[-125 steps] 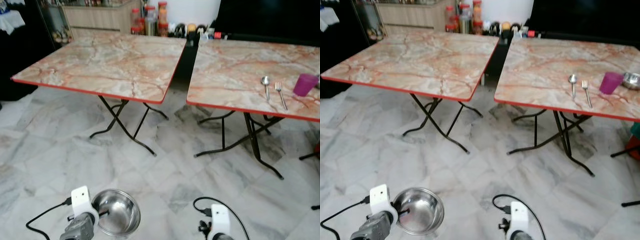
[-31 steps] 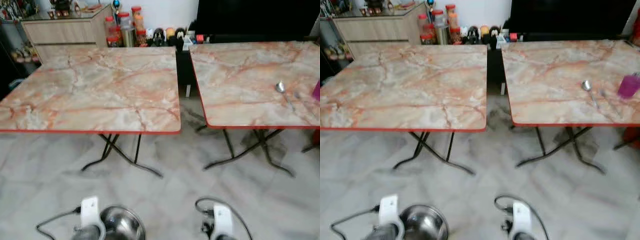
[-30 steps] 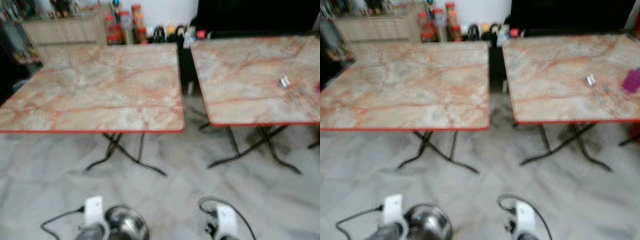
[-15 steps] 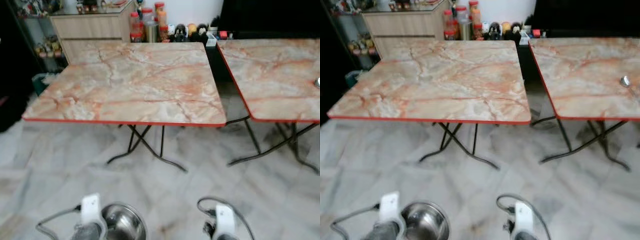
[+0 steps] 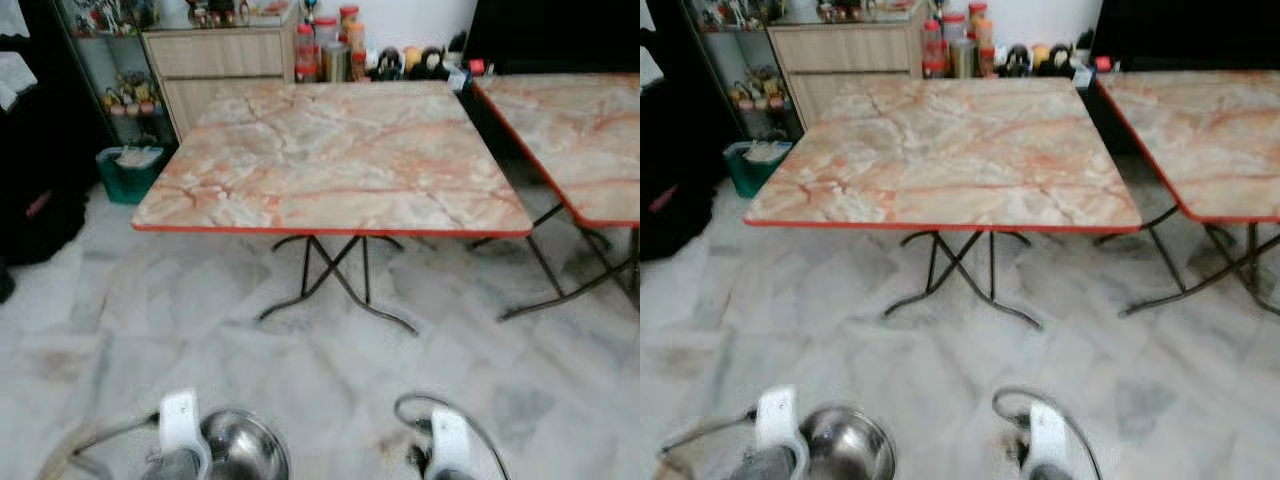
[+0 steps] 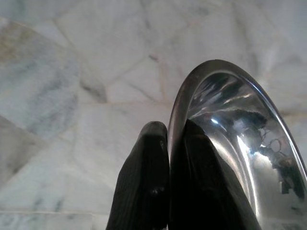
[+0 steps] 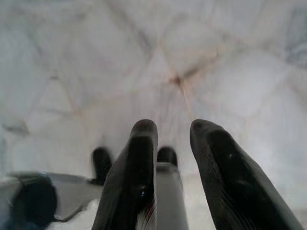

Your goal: Setting the table

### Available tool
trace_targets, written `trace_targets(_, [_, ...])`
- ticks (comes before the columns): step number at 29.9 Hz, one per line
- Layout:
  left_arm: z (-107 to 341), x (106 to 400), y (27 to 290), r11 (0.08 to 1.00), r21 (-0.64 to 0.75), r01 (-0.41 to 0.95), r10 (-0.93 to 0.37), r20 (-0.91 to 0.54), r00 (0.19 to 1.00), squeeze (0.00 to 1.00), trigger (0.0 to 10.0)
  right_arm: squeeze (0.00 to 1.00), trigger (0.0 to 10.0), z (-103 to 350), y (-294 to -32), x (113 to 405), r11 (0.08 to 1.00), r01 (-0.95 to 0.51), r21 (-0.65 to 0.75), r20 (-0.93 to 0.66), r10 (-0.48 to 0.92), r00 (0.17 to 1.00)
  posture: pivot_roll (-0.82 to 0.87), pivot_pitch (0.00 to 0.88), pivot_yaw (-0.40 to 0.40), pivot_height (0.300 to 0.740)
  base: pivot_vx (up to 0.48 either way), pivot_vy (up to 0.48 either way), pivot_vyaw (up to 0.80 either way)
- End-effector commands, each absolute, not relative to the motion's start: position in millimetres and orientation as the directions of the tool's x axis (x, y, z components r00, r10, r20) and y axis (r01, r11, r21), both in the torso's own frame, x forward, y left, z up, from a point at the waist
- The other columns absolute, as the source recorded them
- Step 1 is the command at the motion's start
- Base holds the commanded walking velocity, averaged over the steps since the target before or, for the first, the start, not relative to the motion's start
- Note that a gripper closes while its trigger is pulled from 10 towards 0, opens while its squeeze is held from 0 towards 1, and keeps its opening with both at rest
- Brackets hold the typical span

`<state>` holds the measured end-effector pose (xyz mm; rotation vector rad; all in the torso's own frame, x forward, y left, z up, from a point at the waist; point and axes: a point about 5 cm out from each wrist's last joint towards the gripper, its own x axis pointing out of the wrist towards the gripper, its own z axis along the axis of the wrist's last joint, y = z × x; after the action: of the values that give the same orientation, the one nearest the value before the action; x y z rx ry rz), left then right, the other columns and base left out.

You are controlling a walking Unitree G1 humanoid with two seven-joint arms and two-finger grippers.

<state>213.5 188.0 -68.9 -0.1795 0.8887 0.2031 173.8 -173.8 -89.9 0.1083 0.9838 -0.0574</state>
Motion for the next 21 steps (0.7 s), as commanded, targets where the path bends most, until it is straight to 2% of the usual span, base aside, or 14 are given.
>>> trace_targets(1, [-65,218,195,0.970,-0.046,-0.240,0.119,-0.768,0.629,0.00,10.0,0.00,10.0,-87,-169,181,0.992,0.098,0.080,-0.820,0.010,0.573,-0.07,0.000,0.008,0.740,0.000,0.000,0.00])
trace_targets(11, [-63,221,196,0.968,-0.062,-0.244,0.115,-0.754,0.647,0.00,10.0,0.00,10.0,-87,-168,180,0.992,0.095,0.083,-0.820,0.014,0.572,-0.07,0.000,0.014,0.740,0.049,0.000,0.00])
trace_targets(16, [-55,232,194,0.912,-0.232,-0.340,0.085,-0.701,0.708,0.00,10.0,0.00,10.0,-87,-167,181,0.993,0.089,0.083,-0.818,0.017,0.575,-0.07,0.000,0.013,0.740,0.104,0.000,0.00])
trace_targets(21, [-55,232,195,0.915,-0.219,-0.339,0.092,-0.705,0.703,0.00,10.0,0.00,10.0,-87,-167,182,0.993,0.084,0.081,-0.817,0.018,0.576,-0.07,0.000,0.012,0.740,0.000,0.000,0.00])
